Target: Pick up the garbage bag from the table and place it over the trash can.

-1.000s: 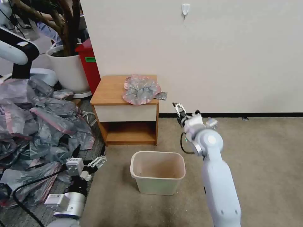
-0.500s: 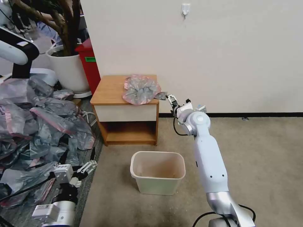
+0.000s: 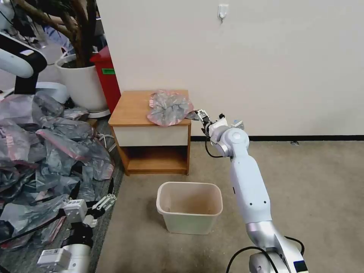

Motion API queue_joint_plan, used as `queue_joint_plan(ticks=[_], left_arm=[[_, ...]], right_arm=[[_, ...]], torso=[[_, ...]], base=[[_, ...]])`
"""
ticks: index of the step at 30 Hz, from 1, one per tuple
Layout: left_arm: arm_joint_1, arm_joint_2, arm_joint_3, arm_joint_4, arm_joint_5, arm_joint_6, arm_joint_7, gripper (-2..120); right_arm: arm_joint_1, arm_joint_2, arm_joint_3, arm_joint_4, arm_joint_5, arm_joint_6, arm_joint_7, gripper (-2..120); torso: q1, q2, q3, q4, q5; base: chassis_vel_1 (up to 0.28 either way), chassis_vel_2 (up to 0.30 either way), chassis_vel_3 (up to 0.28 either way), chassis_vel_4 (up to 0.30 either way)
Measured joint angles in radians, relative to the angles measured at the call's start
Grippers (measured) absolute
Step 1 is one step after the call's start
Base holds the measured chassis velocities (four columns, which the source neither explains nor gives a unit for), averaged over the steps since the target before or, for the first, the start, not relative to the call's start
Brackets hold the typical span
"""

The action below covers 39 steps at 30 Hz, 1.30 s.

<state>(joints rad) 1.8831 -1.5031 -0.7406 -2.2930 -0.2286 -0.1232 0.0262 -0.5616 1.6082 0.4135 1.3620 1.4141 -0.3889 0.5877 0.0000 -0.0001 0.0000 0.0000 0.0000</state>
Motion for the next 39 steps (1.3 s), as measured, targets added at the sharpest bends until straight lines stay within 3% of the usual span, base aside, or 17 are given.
queue_joint_plan(ticks=[27, 37, 39], left_arm=[[0.003, -0.013, 0.001, 0.024, 0.029, -0.025, 0.0, 100], [0.005, -0.016, 0.0, 0.025, 0.035, -0.029, -0.001, 100], [0.005, -0.016, 0.0, 0.027, 0.035, -0.029, -0.001, 100]], right_arm=[[0.037, 0.0, -0.023, -0.064, -0.047, -0.005, -0.033, 91], [0.046, 0.0, -0.022, -0.071, -0.05, -0.011, -0.037, 72], [0.045, 0.0, -0.022, -0.072, -0.052, -0.011, -0.038, 59]], torso=[[0.0, 0.0, 0.0, 0.0, 0.0], [0.0, 0.0, 0.0, 0.0, 0.0], [0.0, 0.0, 0.0, 0.0, 0.0]], base=[[0.0, 0.0, 0.0, 0.0], [0.0, 0.0, 0.0, 0.0], [0.0, 0.0, 0.0, 0.0]])
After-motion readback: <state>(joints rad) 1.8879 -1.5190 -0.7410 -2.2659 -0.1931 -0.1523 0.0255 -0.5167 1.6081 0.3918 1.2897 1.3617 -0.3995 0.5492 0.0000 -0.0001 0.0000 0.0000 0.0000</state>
